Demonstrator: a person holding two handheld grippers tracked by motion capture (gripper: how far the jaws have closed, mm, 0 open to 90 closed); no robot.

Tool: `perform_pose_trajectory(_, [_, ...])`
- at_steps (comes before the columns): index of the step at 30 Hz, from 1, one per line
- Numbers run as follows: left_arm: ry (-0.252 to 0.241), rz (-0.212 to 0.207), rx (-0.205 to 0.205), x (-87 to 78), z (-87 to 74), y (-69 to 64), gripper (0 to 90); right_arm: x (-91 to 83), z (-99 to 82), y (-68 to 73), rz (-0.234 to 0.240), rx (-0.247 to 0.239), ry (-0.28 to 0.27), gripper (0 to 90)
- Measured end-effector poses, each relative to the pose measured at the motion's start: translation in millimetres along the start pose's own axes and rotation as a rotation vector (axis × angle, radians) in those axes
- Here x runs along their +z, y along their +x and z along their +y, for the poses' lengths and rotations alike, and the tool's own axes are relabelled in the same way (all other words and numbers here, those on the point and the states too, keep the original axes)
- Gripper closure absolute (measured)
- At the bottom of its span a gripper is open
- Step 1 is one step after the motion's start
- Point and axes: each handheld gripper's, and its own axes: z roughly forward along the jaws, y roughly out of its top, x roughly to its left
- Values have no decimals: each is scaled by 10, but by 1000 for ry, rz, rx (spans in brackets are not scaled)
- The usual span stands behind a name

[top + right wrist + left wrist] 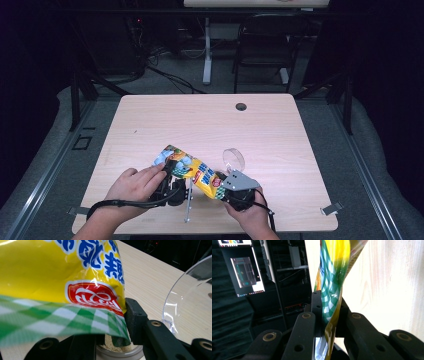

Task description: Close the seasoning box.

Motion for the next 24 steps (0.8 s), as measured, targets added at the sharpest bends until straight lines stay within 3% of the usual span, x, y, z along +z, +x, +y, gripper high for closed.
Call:
perform_pose_trajectory(11, [-16,-33,-70,48,-64,-60,828,7,-9,0,-2,-1,3,717])
perform_pose_trajectory(12, [-23,-42,-92,59,-79,-77,828,4,-8,-7,-3,-1,2,717])
perform_pose_trajectory(24, [-39,-52,-159,98,-135,-151,828,5,-4,-10,1,-2,-6,718])
